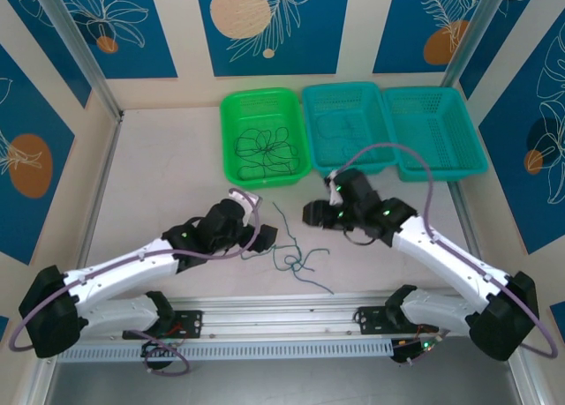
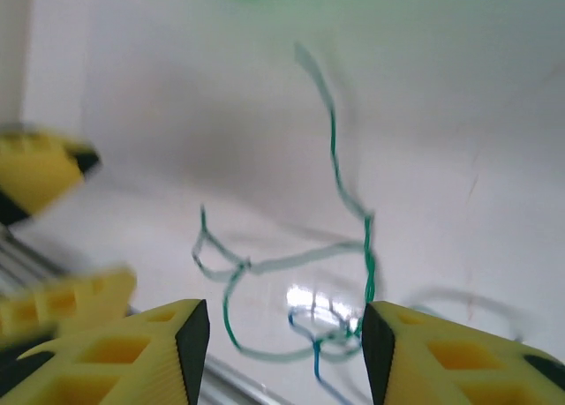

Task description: Untangle the cables

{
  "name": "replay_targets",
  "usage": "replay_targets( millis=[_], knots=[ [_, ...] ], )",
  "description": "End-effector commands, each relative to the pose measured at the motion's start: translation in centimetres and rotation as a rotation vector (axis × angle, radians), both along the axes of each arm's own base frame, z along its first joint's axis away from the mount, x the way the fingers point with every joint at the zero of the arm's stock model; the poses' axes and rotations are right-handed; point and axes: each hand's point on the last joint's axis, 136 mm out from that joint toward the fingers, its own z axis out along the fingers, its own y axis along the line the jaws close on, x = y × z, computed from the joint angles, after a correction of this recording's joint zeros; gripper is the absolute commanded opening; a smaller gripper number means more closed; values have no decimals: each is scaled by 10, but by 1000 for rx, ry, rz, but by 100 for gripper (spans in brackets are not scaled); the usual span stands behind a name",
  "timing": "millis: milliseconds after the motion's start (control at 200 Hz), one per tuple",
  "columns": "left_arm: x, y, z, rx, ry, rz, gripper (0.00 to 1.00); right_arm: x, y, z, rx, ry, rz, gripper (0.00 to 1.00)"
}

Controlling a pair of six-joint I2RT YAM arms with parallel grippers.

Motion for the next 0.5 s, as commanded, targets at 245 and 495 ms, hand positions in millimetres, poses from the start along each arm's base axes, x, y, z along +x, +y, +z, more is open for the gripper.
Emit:
replay_targets(
  millis=[245, 495],
  knots=[
    [-9, -31, -52, -34, 326, 8, 79, -109, 17, -76, -306, 129, 255, 55],
    [-4, -30, -71, -43, 344, 64, 65, -97, 32, -114, -419, 128, 233, 53]
  ],
)
